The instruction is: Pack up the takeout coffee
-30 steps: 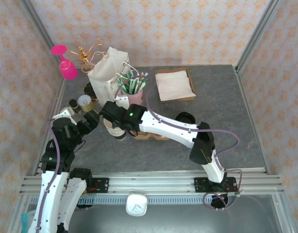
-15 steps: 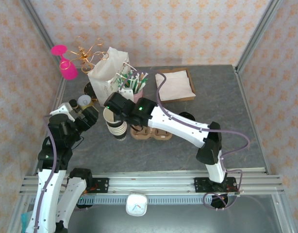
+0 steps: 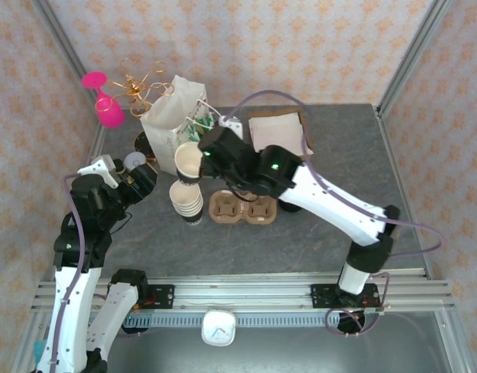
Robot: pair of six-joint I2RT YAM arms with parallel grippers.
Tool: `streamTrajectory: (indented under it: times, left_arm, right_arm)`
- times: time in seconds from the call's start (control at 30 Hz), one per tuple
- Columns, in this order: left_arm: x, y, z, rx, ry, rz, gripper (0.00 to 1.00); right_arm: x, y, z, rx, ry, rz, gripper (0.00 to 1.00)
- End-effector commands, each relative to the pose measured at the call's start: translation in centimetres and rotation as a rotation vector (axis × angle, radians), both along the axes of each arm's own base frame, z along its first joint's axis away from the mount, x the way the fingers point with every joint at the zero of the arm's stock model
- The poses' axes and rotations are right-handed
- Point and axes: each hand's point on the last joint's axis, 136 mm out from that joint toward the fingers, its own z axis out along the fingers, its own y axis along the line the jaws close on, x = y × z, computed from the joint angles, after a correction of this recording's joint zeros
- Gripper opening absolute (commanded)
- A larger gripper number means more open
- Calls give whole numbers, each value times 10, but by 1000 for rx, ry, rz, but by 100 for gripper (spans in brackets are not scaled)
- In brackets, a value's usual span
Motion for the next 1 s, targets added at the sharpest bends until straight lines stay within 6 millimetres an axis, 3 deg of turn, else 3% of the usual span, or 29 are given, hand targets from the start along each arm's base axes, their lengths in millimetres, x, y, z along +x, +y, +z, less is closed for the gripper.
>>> streamTrajectory:
  times: [0.0, 0.13, 0.27, 0.5, 0.7, 0.97]
  left_arm:
    - [-5, -5, 3, 23, 20, -51, 87]
    - [-5, -10, 1, 30, 41, -82, 84]
    - [-2, -22, 0, 23, 47, -122, 82]
    - [6, -64, -3, 27, 45, -207, 81]
    - [10, -104, -7, 56, 43, -271, 81]
    - [17, -144, -13, 61, 30, -338, 82]
  right_arm:
    - [-9, -50, 4, -11, 7, -90, 2]
    - [-27, -99, -18, -30, 59, -153, 2]
    - [-53, -146, -61, -55, 150, -212, 2]
    - [-86, -204, -136, -150, 277, -304, 1]
    - [-90, -237, -184, -214, 305, -386, 3]
    - [-74, -271, -219, -265, 342, -473, 4]
